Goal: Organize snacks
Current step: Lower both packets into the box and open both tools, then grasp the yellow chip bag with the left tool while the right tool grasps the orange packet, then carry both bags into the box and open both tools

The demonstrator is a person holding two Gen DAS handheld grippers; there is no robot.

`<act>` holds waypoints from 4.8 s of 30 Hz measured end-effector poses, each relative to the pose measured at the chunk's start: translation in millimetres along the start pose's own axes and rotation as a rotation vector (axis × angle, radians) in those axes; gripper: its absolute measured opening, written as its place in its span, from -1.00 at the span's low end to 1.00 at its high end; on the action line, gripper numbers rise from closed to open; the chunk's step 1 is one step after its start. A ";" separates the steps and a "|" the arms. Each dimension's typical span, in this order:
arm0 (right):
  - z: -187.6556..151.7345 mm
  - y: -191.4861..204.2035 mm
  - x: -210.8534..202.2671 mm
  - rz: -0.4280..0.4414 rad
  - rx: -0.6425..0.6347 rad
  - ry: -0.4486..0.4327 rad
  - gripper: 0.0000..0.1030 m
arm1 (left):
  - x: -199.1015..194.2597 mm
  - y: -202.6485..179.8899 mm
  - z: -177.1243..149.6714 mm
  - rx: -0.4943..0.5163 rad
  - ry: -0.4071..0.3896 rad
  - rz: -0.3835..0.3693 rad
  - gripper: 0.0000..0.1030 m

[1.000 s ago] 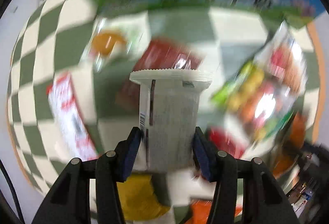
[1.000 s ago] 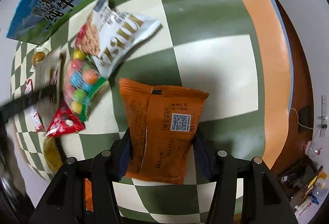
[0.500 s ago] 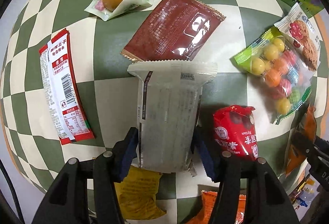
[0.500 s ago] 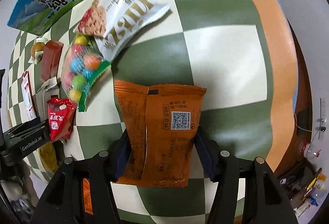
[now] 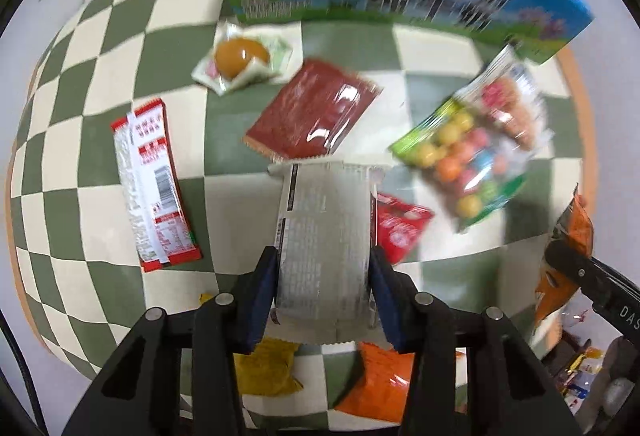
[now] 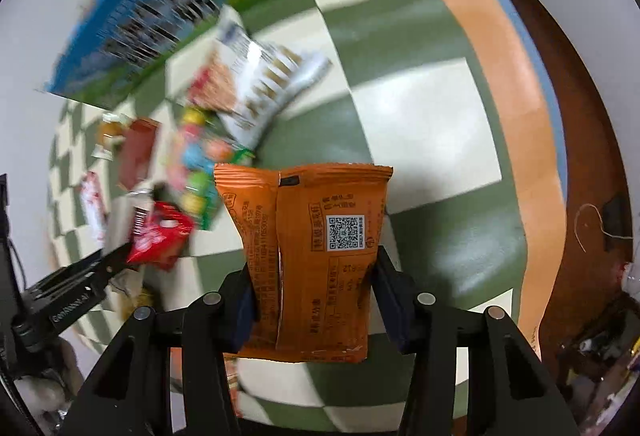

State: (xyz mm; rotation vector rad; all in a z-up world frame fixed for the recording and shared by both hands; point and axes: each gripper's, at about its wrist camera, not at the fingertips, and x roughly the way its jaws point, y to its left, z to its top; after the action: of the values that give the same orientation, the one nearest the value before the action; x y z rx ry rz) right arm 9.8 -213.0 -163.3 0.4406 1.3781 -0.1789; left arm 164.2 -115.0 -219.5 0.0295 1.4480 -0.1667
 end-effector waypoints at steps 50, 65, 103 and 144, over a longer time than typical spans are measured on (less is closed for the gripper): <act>275.6 165.9 52.7 -0.082 -0.310 0.173 0.80 | 37.7 30.7 261.5 -0.071 0.170 -0.093 0.69; 264.4 146.6 -3.2 -0.118 -0.289 0.027 0.79 | -39.1 20.4 250.6 -0.069 -0.040 -0.031 0.69; 20.4 96.1 -29.7 0.157 -0.098 0.108 0.79 | -42.9 77.0 2.9 -0.060 -0.079 0.159 0.69; -56.1 111.6 65.7 -0.123 -0.268 0.188 0.36 | 84.6 116.9 -49.7 -0.191 0.172 0.004 0.15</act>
State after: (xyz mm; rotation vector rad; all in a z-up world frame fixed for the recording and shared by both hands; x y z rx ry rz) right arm 13.6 -80.7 -212.2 0.1509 1.5901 -0.0520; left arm 140.2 -1.6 -318.8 -0.1114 1.6303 -0.0219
